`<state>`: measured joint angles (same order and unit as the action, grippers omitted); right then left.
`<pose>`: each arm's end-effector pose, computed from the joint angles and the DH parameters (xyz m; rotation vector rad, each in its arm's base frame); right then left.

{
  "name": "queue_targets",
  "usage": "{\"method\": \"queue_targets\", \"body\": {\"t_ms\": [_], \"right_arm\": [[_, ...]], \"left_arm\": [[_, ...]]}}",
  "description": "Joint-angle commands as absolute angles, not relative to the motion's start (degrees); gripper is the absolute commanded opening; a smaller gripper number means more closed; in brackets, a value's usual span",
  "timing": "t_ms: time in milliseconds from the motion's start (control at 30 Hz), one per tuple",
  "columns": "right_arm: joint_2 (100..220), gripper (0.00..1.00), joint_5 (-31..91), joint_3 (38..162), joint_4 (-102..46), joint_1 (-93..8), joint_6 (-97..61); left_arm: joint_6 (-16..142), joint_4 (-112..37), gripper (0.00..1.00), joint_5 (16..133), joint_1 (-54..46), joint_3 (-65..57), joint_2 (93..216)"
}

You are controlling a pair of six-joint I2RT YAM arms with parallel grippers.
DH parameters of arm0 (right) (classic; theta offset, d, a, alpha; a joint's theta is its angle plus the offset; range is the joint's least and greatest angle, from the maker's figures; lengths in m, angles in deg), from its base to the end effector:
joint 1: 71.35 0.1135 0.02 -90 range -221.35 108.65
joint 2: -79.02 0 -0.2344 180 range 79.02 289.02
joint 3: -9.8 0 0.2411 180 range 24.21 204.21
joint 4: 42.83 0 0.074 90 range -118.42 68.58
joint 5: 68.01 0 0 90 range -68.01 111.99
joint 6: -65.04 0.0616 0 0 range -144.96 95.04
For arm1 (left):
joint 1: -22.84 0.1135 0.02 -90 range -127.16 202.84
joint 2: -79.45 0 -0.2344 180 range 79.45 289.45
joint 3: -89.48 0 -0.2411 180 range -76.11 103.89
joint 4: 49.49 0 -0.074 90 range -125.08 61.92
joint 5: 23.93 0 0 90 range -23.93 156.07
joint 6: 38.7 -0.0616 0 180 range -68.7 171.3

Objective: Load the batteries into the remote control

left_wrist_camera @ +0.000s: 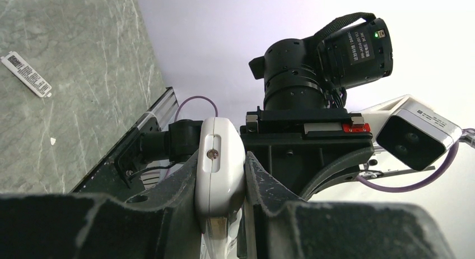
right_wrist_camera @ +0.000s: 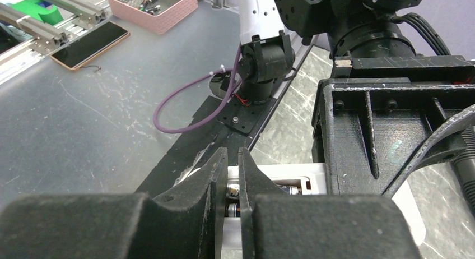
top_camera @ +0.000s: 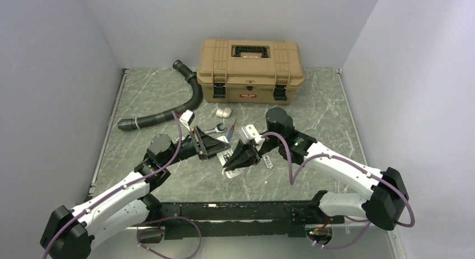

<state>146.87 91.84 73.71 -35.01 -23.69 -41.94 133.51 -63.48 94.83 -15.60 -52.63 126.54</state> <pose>0.1360 0.2351 0.2946 -1.6469 0.8789 1.4423 0.1586 -0.1637 0.2573 -0.2083 1.8844 -1.9570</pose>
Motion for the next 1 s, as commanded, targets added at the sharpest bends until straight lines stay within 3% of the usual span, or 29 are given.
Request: {"method": "queue_targets", "body": {"t_ms": [0, 100, 233, 567, 967], "right_arm": [[149.5, 0.12, 89.2, 75.1, -32.1, -24.5, -43.9], [150.6, 0.05, 89.8, 76.3, -30.5, -24.5, -43.8], [151.7, 0.06, 90.3, 77.4, -28.6, -24.5, -43.8], [151.4, 0.15, 91.8, 78.4, -28.0, -24.5, -40.4], [141.4, 0.3, 88.6, 77.3, -45.8, -24.5, -25.6]], "left_arm": [[137.2, -72.5, 0.0, 98.0, -16.2, -49.5, 124.4], [137.2, -72.5, 0.0, 98.0, -16.2, -49.6, 124.3], [136.9, -72.4, 0.0, 98.1, -16.2, -49.4, 124.3], [135.6, -71.0, 0.0, 98.2, -16.2, -49.0, 124.8], [125.9, -61.2, 0.0, 95.0, -16.2, -49.1, 123.1]]}}
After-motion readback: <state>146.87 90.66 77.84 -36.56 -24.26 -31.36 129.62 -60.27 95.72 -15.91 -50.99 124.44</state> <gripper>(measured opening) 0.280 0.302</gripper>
